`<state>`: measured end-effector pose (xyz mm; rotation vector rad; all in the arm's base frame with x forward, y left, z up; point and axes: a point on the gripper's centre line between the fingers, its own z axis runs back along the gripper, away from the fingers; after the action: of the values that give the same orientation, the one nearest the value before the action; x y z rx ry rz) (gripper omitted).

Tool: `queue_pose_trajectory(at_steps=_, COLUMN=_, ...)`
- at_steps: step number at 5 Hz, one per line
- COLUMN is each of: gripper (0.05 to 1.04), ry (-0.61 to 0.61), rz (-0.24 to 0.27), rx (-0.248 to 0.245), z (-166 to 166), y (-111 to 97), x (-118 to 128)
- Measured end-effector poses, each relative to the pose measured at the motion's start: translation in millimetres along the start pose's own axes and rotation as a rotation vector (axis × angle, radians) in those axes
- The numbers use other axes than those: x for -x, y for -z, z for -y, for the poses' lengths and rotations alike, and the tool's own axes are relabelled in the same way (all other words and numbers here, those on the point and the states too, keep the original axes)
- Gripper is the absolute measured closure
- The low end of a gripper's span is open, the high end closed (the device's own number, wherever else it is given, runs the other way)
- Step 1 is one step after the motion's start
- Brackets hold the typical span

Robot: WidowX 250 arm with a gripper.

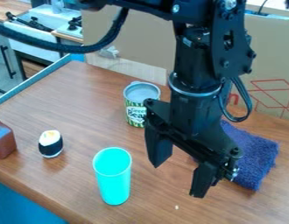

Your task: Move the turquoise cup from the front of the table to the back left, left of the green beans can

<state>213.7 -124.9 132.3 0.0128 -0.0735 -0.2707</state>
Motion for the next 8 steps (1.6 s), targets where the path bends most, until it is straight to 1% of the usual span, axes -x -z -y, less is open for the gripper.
queue_pose_trajectory(at_steps=1, gripper=0.083, ry=0.004, rz=-0.022, rx=-0.006, z=-1, y=6, x=3)
queue_pose_trajectory(at_steps=2, gripper=0.083, ry=0.002, rz=-0.012, rx=-0.009, z=-21, y=5, x=4)
queue_pose_trajectory(at_steps=3, gripper=0.083, ry=0.052, rz=-0.023, rx=-0.058, z=-35, y=8, x=7)
queue_pose_trajectory(at_steps=4, gripper=0.083, ry=0.060, rz=-0.116, rx=-0.082, z=-49, y=21, x=12)
queue_pose_trajectory(at_steps=5, gripper=0.083, ry=0.062, rz=-0.222, rx=-0.106, z=-58, y=30, x=10)
queue_pose_trajectory(at_steps=6, gripper=0.083, ry=0.033, rz=-0.281, rx=-0.108, z=-67, y=37, x=14)
queue_pose_trajectory(at_steps=7, gripper=0.083, ry=0.021, rz=-0.284, rx=-0.101, z=-69, y=43, x=13)
queue_pose_trajectory(at_steps=8, gripper=0.083, ry=0.036, rz=-0.287, rx=-0.064, z=-67, y=54, x=13)
